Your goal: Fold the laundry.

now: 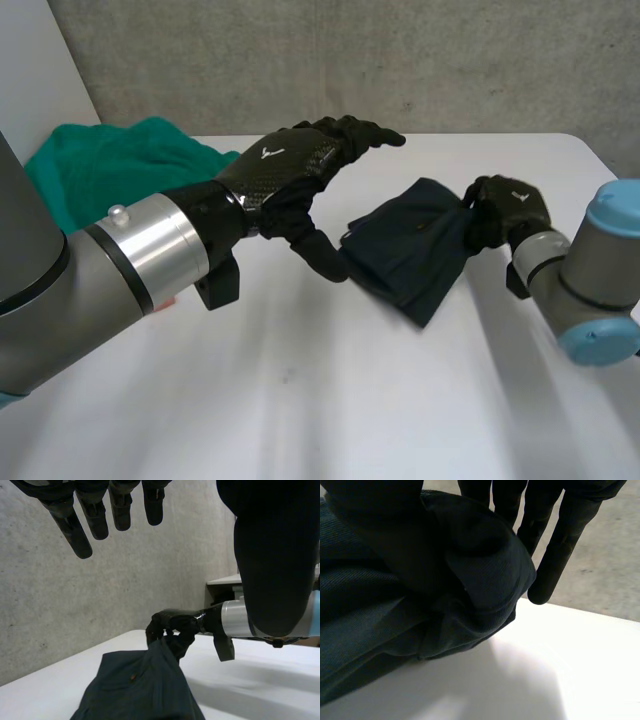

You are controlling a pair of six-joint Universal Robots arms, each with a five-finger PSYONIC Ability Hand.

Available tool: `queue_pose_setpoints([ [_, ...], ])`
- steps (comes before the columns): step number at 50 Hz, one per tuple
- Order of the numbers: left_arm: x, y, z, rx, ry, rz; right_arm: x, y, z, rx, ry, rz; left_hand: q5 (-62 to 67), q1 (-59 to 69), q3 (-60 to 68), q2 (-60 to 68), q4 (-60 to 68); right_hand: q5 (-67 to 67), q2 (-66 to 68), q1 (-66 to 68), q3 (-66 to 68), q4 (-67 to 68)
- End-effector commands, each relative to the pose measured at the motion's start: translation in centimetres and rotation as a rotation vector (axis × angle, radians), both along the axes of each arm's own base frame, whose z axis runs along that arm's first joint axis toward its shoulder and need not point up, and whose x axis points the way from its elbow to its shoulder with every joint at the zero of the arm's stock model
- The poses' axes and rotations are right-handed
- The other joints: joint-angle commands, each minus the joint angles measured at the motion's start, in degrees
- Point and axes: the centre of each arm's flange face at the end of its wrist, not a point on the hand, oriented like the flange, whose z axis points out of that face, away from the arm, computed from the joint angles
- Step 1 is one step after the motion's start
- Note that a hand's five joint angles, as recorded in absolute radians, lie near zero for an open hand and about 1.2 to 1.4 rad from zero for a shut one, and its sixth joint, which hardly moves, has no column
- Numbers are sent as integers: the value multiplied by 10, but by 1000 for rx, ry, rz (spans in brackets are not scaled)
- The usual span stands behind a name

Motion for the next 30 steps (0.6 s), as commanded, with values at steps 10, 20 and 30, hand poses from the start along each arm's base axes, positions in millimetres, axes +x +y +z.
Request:
queue_pose_setpoints([
  [10, -8, -4, 4, 30, 54, 7, -137, -149, 7, -156, -59, -558, -28, -1, 3, -8, -18, 172, 163, 202, 160, 115],
  [20, -11, -4, 2, 29, 50, 17, -189, -181, -30, -154, -48, -689, -28, -1, 3, -8, -18, 172, 163, 202, 160, 115],
  [30, -13, -7, -2, 38, 41, 19, -170, -166, -23, -29, -33, -549, -28, -1, 3, -8, -18, -528, -537, -498, -540, -585],
])
